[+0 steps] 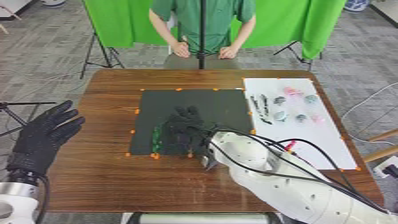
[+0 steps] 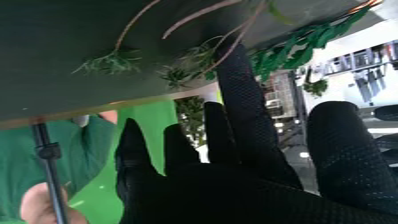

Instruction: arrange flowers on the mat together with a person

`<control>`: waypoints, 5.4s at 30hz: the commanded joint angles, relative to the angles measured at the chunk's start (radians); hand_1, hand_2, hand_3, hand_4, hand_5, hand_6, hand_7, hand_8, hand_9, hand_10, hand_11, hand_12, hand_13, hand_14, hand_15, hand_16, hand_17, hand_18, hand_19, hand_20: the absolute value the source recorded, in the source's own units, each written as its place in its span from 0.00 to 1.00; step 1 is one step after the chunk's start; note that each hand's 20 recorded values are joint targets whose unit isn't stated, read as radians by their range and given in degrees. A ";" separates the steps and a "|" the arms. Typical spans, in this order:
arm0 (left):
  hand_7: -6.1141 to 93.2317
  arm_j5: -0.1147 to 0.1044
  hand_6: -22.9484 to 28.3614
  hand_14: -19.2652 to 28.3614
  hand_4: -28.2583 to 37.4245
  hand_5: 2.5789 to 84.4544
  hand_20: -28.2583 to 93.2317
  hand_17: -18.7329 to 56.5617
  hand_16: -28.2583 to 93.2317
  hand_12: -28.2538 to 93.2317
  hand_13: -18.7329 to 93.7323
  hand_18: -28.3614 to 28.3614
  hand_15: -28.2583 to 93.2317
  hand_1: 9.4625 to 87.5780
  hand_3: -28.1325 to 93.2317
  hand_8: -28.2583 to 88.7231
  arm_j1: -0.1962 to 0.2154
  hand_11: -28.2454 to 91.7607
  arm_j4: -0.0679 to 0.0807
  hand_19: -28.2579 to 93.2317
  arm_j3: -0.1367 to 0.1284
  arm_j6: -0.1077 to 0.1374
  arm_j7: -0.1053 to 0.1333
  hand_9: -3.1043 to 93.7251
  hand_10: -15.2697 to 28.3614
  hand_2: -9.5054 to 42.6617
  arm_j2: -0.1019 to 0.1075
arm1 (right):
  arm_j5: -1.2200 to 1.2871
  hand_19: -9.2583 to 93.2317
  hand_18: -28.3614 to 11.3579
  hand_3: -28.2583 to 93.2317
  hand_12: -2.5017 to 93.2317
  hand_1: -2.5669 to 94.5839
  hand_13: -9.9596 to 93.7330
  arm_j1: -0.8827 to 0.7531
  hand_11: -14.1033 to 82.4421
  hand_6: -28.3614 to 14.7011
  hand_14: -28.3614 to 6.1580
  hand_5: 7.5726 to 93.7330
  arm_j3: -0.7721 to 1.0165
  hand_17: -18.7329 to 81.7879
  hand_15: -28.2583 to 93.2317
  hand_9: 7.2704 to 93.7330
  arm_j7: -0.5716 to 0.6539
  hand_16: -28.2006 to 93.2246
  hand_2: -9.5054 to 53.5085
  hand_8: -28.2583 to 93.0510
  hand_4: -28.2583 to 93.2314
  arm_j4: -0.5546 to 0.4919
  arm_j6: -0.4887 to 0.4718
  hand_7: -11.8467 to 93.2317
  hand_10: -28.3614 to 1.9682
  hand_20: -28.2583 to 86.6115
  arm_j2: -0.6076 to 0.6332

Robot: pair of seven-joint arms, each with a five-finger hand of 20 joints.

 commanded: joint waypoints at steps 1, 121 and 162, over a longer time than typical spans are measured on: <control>0.23 -0.002 0.53 0.74 0.11 0.43 0.33 0.19 0.26 0.37 0.44 0.88 0.44 0.21 0.79 0.18 0.006 0.41 0.007 0.54 0.003 -0.002 -0.010 0.37 0.65 0.17 -0.007 | 0.168 0.42 0.26 0.87 0.26 0.00 0.20 -0.051 0.12 0.56 0.54 0.58 0.059 0.03 0.08 0.19 -0.031 0.67 0.65 0.15 0.08 -0.033 0.115 0.23 0.66 0.42 0.015; 0.23 0.004 0.53 0.74 0.06 0.43 0.33 0.19 0.26 0.37 0.44 0.90 0.44 0.19 0.80 0.19 -0.039 0.41 0.024 0.55 0.025 -0.044 -0.014 0.37 0.65 0.16 -0.047 | 1.132 0.63 0.14 0.92 0.24 0.15 0.47 -1.016 0.29 0.54 0.42 0.45 1.178 0.29 0.46 0.45 -0.284 0.41 0.29 0.14 0.03 -0.350 0.221 0.27 0.43 0.54 -0.120; 0.23 0.000 0.54 0.74 0.07 0.43 0.33 0.19 0.26 0.37 0.44 0.90 0.44 0.19 0.79 0.19 -0.020 0.41 0.017 0.55 -0.001 -0.034 -0.015 0.37 0.65 0.16 -0.042 | 1.005 0.63 0.16 0.92 0.24 0.20 0.49 -0.953 0.30 0.56 0.45 0.46 1.112 0.30 0.47 0.47 -0.313 0.41 0.19 0.14 0.03 -0.331 0.364 0.28 0.44 0.54 -0.049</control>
